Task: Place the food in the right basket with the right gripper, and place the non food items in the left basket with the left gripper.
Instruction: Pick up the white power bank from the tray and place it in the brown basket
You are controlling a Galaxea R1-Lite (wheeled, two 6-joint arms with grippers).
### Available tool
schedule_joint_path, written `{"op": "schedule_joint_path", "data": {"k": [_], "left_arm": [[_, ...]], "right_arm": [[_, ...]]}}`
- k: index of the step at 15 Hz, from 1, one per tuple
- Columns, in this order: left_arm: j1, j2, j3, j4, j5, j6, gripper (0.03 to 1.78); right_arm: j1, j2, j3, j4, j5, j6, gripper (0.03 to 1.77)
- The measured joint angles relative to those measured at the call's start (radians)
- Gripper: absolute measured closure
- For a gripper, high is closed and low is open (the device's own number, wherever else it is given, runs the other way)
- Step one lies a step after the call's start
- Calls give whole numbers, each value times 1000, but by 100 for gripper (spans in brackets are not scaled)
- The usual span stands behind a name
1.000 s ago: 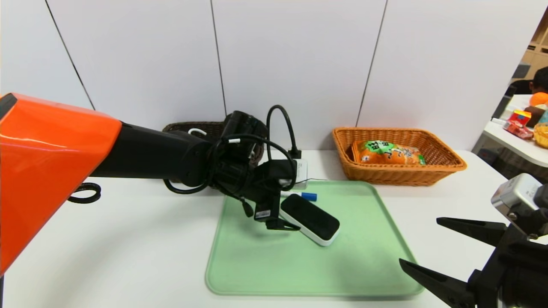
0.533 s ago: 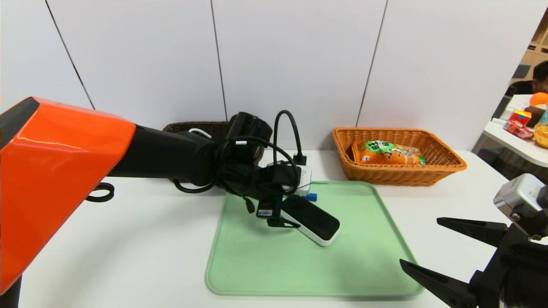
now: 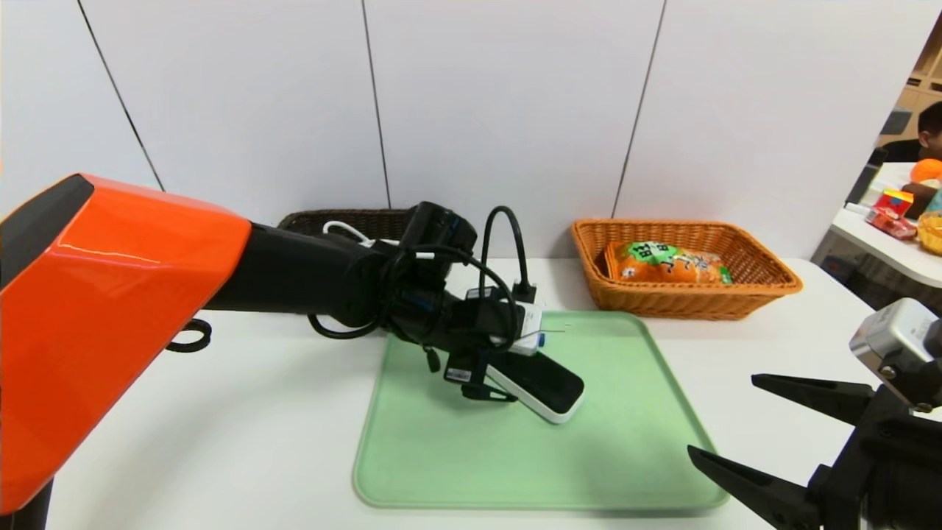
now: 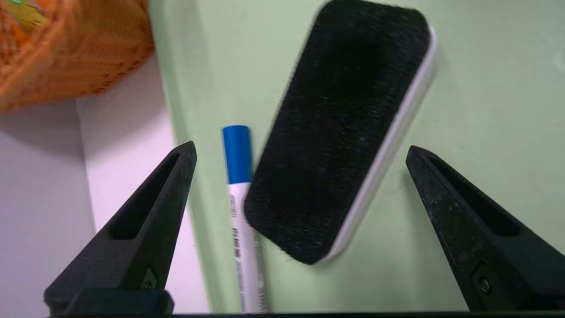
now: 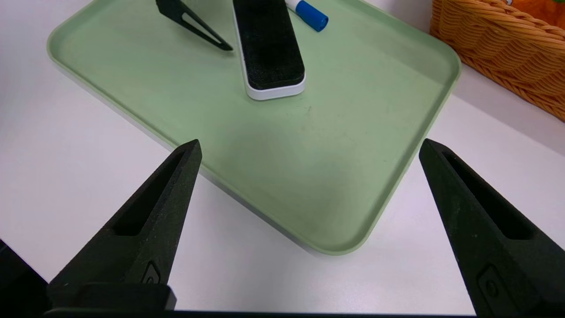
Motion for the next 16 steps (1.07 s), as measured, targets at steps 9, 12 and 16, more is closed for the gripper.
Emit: {"op": "schedule_joint_path", "data": {"k": [9,12,16], "left_arm": [[10,-13,9,183,2,62,12],[11,12,-95,262,1,71,12],[8,57,-277,369,1,80,12]], "right_arm": [[-1,-7,5,0,1,0,10],[-1,-8,9,-6,0,0,10],[-1,-13,20,-7,1,-3,10]]}}
